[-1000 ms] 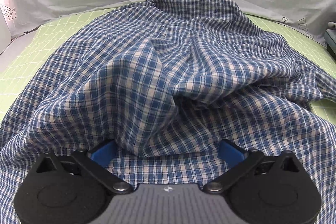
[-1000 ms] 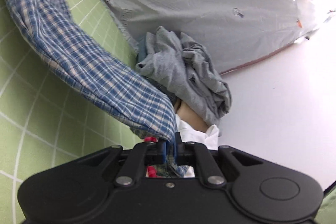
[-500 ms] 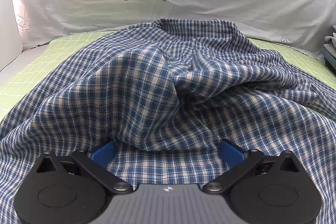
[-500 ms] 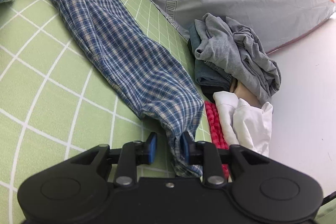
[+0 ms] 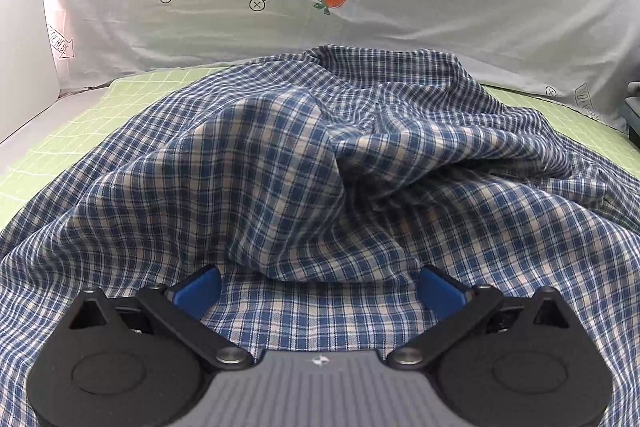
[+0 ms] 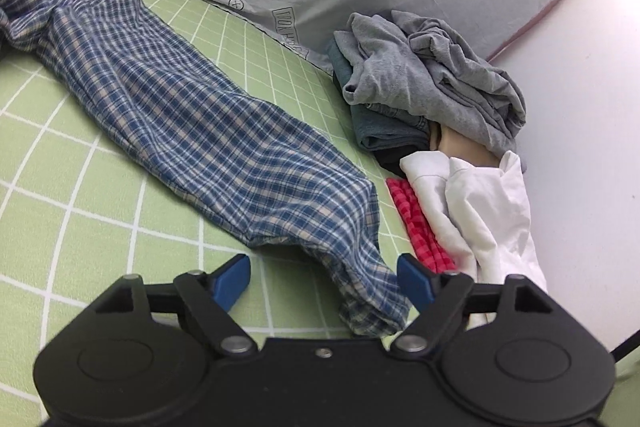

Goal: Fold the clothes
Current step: 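Release the straightened sleeve and lift the right gripper away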

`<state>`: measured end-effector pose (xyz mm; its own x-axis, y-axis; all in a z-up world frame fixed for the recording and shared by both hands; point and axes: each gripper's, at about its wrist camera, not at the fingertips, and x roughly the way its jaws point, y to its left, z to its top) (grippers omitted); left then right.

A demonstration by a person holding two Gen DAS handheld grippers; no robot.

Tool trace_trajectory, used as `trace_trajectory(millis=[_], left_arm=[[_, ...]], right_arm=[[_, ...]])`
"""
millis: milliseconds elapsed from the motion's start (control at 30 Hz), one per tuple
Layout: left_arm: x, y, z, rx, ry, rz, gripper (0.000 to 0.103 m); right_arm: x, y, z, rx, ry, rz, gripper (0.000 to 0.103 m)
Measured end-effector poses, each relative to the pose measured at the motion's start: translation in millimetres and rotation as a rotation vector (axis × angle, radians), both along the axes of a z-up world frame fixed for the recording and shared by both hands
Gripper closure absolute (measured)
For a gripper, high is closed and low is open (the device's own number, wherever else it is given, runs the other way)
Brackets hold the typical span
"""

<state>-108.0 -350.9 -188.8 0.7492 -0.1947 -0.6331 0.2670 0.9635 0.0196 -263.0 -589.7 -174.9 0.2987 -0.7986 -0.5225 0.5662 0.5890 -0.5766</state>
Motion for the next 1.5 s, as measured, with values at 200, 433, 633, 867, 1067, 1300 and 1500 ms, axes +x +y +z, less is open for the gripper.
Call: trace_trajectory(millis=[200, 433, 633, 867, 1067, 1300, 1500], left_arm=[[-0.9, -0.2, -0.1, 0.000, 0.000, 0.002, 0.000], [-0.5, 0.0, 0.1, 0.000, 0.000, 0.000, 0.000], [0.0, -0.9, -0.2, -0.001, 0.000, 0.000, 0.000], [-0.5, 0.1, -0.1, -0.001, 0.000, -0.004, 0.000], [1.2, -0.3, -0.2, 0.000, -0.001, -0.007, 0.000], [3.2, -0.1, -0.3, -0.001, -0.001, -0.006, 0.000], [2.5, -0.5, -0.2, -0.001, -0.001, -0.006, 0.000]], right_arm=[[-10.8, -6.8, 9.0, 0.081, -0.086, -0.004, 0.020], [-18.4, -13.5, 13.2, 0.116, -0.142, 0.008, 0.016], [-8.6, -22.3, 1.5, 0.028, -0.031, 0.008, 0.016], [-8.2, -37.9, 4.0, 0.049, -0.034, -0.025, 0.043], [-6.5, -54.1, 8.6, -0.078, 0.028, -0.043, 0.085], [-13.2, -71.9, 2.8, -0.026, 0.122, 0.007, 0.069], [-35.9, -58.9, 27.3, 0.222, -0.076, 0.024, 0.033]])
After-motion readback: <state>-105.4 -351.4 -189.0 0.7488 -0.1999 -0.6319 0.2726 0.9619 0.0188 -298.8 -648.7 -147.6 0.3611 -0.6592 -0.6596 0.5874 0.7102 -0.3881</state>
